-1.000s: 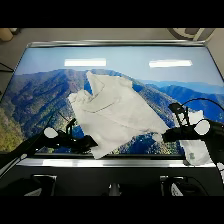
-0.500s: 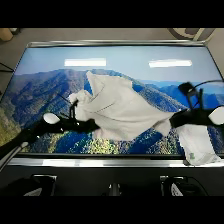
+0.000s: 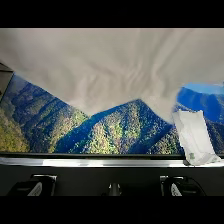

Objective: Fold the shirts.

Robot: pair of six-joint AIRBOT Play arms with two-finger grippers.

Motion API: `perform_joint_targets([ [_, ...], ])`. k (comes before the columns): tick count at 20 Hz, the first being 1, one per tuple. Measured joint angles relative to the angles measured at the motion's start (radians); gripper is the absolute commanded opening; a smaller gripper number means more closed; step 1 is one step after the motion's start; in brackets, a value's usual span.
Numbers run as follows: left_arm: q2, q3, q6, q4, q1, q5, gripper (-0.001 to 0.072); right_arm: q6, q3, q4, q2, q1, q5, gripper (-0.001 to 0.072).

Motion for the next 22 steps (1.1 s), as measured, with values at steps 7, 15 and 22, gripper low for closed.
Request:
perform_joint_targets([
  [7,0.045,0.109,-0.135,0.241,0.069,-0.106,0.0027,-0.004,0.103,-0.008,-0.005,0.000,0.058,0.0022],
  [15,0.029,-0.248,-0.202,0.491,0.074,-0.278,0.0027,-0.068,0.084,0.100,-0.307,0.000,0.190,0.0021],
  [22,-0.177,-0.622,-0.209,0.552,0.074,-0.132,0.0028,-0.063,0.068,0.449,-0.790,0.000,0.250,0.0022],
])
